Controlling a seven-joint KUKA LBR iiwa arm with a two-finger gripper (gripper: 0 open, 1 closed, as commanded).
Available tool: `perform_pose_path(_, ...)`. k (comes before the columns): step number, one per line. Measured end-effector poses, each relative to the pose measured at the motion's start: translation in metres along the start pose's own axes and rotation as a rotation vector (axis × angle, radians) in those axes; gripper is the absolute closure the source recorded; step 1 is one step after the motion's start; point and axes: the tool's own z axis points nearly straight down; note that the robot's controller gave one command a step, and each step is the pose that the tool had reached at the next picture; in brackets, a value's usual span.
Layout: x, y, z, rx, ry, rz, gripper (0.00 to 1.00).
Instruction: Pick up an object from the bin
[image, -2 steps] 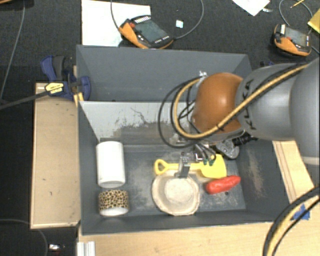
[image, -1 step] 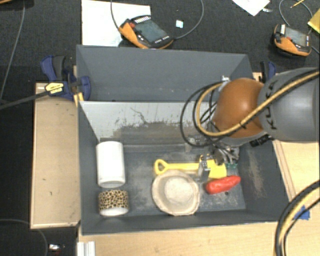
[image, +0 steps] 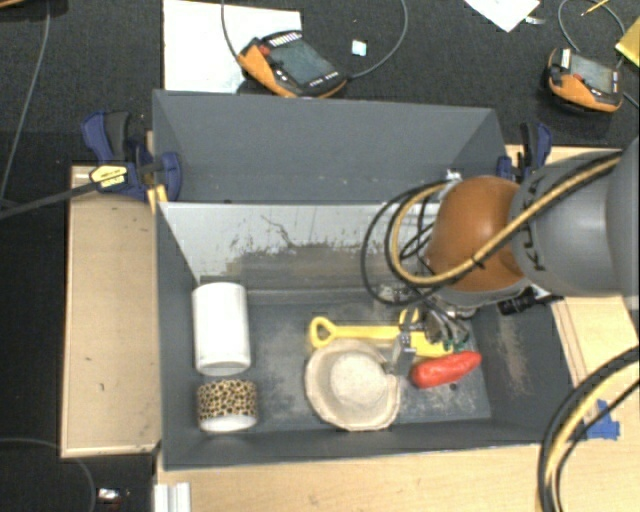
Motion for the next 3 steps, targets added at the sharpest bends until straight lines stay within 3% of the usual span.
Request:
perform_pose_path(1,-0.0035,0.0139,-0.0007,0.002,-0.006,0.194,1.00)
perform_pose_path(3,-0.0034,0.0139,-0.0082,0.002,-0.007,0.195,1.00)
